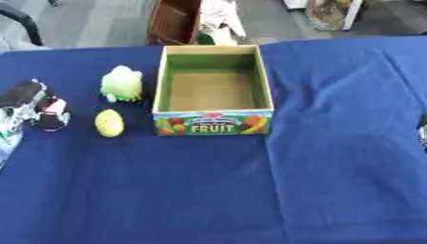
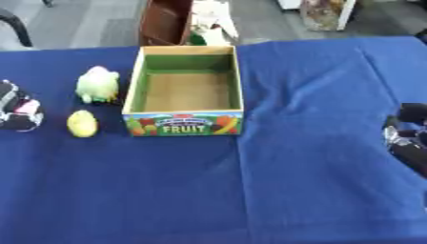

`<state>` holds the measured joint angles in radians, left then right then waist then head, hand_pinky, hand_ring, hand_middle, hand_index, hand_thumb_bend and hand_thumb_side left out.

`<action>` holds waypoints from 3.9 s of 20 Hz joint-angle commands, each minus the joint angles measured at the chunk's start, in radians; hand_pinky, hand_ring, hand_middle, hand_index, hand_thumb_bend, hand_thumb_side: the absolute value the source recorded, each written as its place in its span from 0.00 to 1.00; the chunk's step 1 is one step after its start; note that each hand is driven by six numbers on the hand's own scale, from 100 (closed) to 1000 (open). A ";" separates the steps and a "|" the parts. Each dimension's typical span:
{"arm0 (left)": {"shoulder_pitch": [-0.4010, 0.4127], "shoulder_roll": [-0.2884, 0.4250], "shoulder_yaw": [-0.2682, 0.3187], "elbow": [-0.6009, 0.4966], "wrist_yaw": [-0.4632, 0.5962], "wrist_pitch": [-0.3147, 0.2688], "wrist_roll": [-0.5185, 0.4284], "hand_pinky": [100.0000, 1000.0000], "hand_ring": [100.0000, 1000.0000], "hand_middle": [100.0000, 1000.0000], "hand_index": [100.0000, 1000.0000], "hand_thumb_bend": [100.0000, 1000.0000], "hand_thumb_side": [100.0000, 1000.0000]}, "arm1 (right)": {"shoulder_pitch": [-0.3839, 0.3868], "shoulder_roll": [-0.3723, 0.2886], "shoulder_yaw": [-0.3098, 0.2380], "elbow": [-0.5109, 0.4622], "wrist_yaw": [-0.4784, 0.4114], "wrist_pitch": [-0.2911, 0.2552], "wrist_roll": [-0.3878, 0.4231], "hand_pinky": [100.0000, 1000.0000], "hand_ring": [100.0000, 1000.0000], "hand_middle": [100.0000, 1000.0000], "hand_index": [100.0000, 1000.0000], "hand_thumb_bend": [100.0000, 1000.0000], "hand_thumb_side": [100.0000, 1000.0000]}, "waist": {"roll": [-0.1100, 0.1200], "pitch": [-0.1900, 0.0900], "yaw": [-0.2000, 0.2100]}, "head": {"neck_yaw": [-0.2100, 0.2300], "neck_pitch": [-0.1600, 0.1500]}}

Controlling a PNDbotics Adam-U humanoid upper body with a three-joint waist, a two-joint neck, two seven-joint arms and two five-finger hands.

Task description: Pick up objects on the table and place them in the box.

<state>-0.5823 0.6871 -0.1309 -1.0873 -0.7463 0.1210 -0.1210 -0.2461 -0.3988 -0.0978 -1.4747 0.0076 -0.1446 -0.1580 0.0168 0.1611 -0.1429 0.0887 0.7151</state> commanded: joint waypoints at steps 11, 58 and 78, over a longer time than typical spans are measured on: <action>-0.219 -0.007 -0.044 -0.222 0.065 -0.013 -0.041 0.45 0.19 0.00 0.08 0.07 0.12 | -0.006 -0.017 0.002 -0.007 0.003 -0.002 0.008 0.51 0.70 0.61 0.70 0.08 0.00 | -0.002 -0.029 -0.009 | 0.009 -0.001; -0.070 0.028 -0.062 -0.586 0.071 -0.112 -0.202 0.63 0.52 0.55 0.71 0.62 0.16 | -0.011 -0.007 0.008 -0.004 0.003 -0.002 0.017 0.51 0.70 0.60 0.70 0.09 0.00 | -0.003 -0.026 -0.015 | 0.002 -0.013; 0.235 0.129 0.011 -0.618 0.083 -0.076 -0.345 0.64 0.55 0.57 0.72 0.56 0.14 | -0.008 -0.010 0.002 -0.004 0.005 0.000 0.012 0.51 0.69 0.60 0.70 0.09 0.00 | 0.009 -0.026 -0.013 | -0.006 -0.013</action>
<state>-0.3398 0.7864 -0.1335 -1.7099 -0.6562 0.0441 -0.4590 -0.2458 -0.3814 -0.0861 -1.4682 0.0084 -0.1434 -0.1437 0.0263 0.1479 -0.1557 0.0848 0.7103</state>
